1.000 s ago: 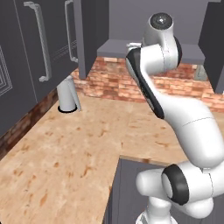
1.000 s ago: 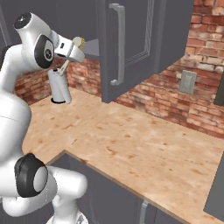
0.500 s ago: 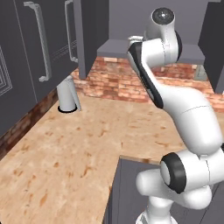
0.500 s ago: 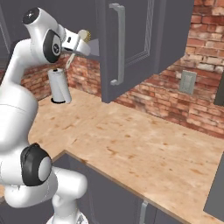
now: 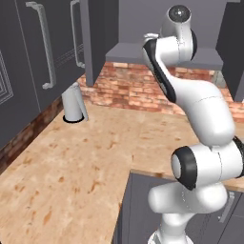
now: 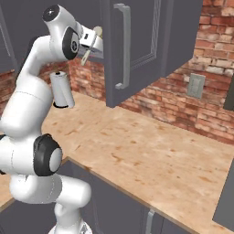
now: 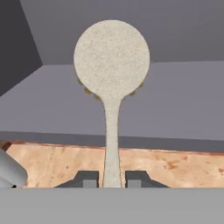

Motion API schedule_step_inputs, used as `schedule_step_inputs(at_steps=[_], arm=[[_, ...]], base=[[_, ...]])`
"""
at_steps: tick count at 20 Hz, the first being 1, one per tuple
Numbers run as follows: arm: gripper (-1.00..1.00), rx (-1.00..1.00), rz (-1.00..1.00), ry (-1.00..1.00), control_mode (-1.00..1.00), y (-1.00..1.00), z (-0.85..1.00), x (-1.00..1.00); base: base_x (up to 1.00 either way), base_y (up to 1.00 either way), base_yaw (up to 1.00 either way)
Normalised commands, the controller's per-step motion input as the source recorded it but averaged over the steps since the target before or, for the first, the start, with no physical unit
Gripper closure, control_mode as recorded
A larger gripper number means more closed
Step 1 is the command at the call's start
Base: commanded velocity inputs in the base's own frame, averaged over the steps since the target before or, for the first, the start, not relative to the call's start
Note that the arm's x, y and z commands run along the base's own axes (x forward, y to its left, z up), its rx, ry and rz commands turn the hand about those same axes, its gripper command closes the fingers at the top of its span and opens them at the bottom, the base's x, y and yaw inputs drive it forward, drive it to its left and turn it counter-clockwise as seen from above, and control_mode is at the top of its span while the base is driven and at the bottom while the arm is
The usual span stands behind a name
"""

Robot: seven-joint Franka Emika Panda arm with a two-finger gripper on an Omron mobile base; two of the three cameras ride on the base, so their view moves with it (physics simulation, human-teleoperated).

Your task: Pick up the dish brush and sponge from the sink, and place them back in the cabinet, and close the cabinet doors.

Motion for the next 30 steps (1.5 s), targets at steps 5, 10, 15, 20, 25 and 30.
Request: schedule_step_inputs(at_steps=[5,10,15,20,25,30], arm=[[1.0,0.0,0.0,0.0,-1.0,-0.19,0.14,0.48],[1.0,0.0,0.0,0.0,-1.0,-0.13,0.15,0.5],[1.0,0.0,0.0,0.0,-1.0,-0.04,0.06,0.42],[1.0,0.0,0.0,0.0,-1.0,0.0,0.0,0.39],[1.0,0.0,0.0,0.0,-1.0,0.0,-0.01,0.35],[1.0,0.0,0.0,0.0,-1.0,0.0,-0.07,0.26]], base=[[0.0,0.0,0.0],[0.0,0.0,0.0],[0.0,0.0,0.0],[0.0,0.0,0.0],[0.0,0.0,0.0],[0.0,0.0,0.0]])
